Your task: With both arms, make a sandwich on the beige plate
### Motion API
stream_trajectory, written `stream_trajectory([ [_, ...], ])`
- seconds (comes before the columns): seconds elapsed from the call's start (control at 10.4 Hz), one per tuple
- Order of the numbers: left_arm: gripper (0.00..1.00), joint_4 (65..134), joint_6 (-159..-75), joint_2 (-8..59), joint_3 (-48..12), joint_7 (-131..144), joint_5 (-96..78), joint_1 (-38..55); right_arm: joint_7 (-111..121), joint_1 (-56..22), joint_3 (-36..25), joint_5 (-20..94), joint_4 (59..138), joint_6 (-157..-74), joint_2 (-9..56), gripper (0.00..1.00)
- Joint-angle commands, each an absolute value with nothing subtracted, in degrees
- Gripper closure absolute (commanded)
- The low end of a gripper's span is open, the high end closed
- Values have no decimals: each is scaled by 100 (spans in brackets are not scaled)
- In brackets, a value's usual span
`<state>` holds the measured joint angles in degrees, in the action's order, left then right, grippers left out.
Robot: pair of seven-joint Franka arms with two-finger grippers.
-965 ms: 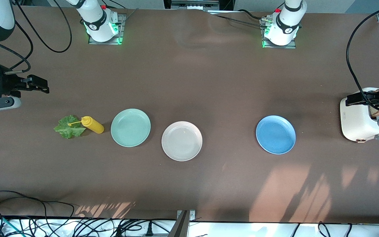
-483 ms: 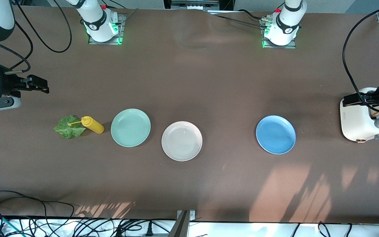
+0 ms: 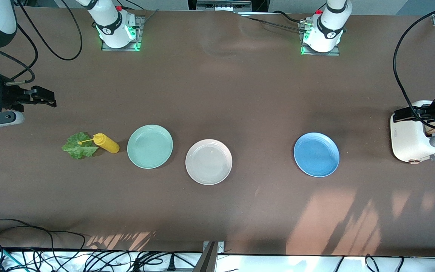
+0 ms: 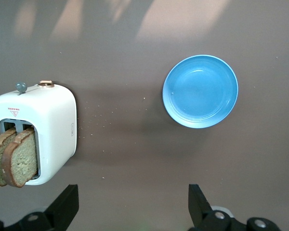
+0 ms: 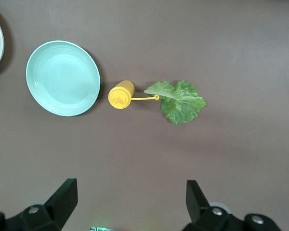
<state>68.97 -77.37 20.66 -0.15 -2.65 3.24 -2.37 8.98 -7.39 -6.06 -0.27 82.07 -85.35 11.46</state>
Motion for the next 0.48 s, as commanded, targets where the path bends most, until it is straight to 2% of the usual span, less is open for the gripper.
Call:
stream_trajectory([
  [0.0,0,6943,-7743,2021,-26,-202,255,-237,861,-694,-598,88,8297,-8613,1081,0],
  [0.39,0,7084,-7796,2004,-26,-220,264,-264,861,-694,-598,114,8306,-8604,1081,0],
])
